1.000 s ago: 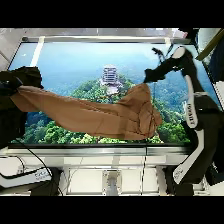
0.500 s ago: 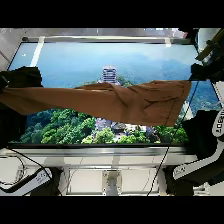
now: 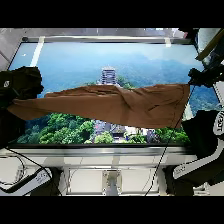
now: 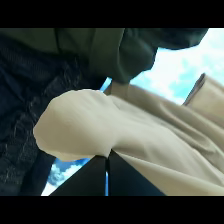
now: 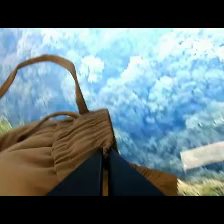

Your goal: Fold the clothes and pants, and hang the long-sleeved shirts on hangers.

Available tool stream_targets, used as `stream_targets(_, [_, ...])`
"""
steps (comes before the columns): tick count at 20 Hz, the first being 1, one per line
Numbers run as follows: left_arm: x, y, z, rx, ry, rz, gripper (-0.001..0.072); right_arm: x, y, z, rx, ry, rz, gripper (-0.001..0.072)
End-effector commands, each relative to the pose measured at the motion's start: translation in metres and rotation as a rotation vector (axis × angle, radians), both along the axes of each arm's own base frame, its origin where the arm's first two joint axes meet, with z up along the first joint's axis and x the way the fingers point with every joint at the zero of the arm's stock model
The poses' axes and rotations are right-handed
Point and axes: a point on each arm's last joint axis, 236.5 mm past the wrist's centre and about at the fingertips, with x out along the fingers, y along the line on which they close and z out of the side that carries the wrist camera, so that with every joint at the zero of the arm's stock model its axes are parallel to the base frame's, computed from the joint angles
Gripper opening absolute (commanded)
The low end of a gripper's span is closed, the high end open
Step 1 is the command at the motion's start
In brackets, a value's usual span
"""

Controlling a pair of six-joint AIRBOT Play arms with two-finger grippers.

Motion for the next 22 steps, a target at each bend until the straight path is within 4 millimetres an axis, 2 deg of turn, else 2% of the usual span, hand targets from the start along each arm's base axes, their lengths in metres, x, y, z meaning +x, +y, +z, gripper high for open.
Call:
stream_targets(1, [-0.015,-0.006,-0.019,-0.032,0.067,0.004,0.0008,0.034,0.002,-0.003,-0.022,-0.114,-0.043,0.0075])
stream_targets(3, [-0.023,-0.008,-0.024,-0.038,0.104,0.004,0.0008,0.045,0.003,0.009,-0.040,-0.167,-0.041,0.0159])
stream_targets(4, [-0.025,-0.008,-0.025,-0.042,0.114,0.004,0.0008,0.044,0.003,0.013,-0.048,-0.167,-0.033,0.0422])
stream_targets(5, [-0.027,-0.009,-0.026,-0.046,0.122,0.005,0.0008,0.038,-0.001,0.018,-0.060,-0.147,-0.018,0.0533])
stream_targets(7, [-0.029,-0.010,-0.026,-0.051,0.129,0.005,0.0008,0.006,-0.010,0.022,-0.079,-0.050,0.034,0.0532])
stream_targets(9, [-0.029,-0.010,-0.027,-0.051,0.130,0.005,0.0008,-0.042,-0.017,0.022,-0.072,0.088,0.124,0.0527])
stream_targets(10, [-0.029,-0.011,-0.027,-0.052,0.132,0.005,0.0008,-0.070,-0.020,0.022,-0.055,0.159,0.167,0.0472])
stream_targets(12, [-0.032,-0.012,-0.028,-0.056,0.148,-0.002,0.0008,-0.115,-0.034,0.020,-0.029,0.212,0.141,0.0445])
stream_targets(14, [-0.036,-0.014,-0.030,-0.051,0.174,-0.034,0.0008,-0.155,-0.041,0.007,0.005,0.197,0.081,0.0446])
stream_targets(15, [-0.036,-0.014,-0.030,-0.051,0.172,-0.034,0.0008,-0.172,-0.033,-0.006,0.054,0.176,0.061,0.0450])
stream_targets(17, [-0.034,-0.014,-0.029,-0.052,0.165,-0.035,0.0008,-0.196,0.002,-0.036,0.192,0.145,0.077,0.0453])
stream_targets(19, [-0.033,-0.016,-0.029,-0.057,0.160,-0.035,0.0008,-0.206,0.033,-0.070,0.291,0.143,0.084,0.0453])
stream_targets(22, [-0.033,-0.015,-0.029,-0.057,0.161,-0.035,0.0008,-0.208,0.060,-0.108,0.323,0.125,0.065,0.0454])
